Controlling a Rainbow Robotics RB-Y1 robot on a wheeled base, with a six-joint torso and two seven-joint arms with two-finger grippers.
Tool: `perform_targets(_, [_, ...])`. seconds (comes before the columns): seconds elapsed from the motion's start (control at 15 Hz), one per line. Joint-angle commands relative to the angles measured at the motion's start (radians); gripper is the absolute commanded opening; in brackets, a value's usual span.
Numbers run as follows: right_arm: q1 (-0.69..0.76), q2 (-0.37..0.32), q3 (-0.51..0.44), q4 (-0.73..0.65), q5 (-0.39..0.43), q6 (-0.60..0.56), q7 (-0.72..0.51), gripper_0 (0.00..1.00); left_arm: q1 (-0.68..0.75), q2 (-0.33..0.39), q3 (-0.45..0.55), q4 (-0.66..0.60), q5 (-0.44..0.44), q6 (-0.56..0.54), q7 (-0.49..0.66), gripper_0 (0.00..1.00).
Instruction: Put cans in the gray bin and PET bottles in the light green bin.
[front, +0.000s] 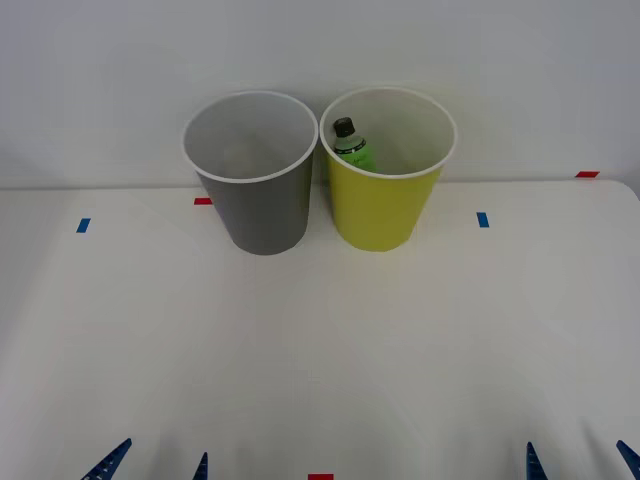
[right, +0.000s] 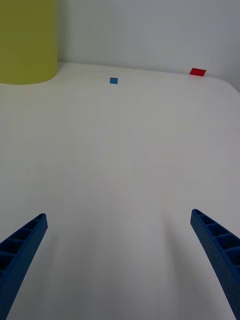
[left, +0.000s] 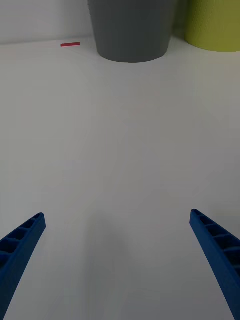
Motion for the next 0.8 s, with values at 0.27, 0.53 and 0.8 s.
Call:
perform_targets(0.27, [0.000, 0.000, 0.000, 0.000, 0.000, 0.000, 0.000, 1.00, 0.000, 0.000, 0.000, 0.000, 0.000, 0.000, 0.000, 1.00])
perform_targets(0.53, [0.000, 0.000, 0.000, 0.000, 0.000, 0.000, 0.000, 1.00, 0.000, 0.000, 0.000, 0.000, 0.000, 0.000, 0.000, 1.00])
perform_targets(0.8, [0.000, 0.000, 0.000, 0.000, 0.000, 0.000, 0.000, 1.00, 0.000, 0.000, 0.000, 0.000, 0.000, 0.000, 0.000, 1.00])
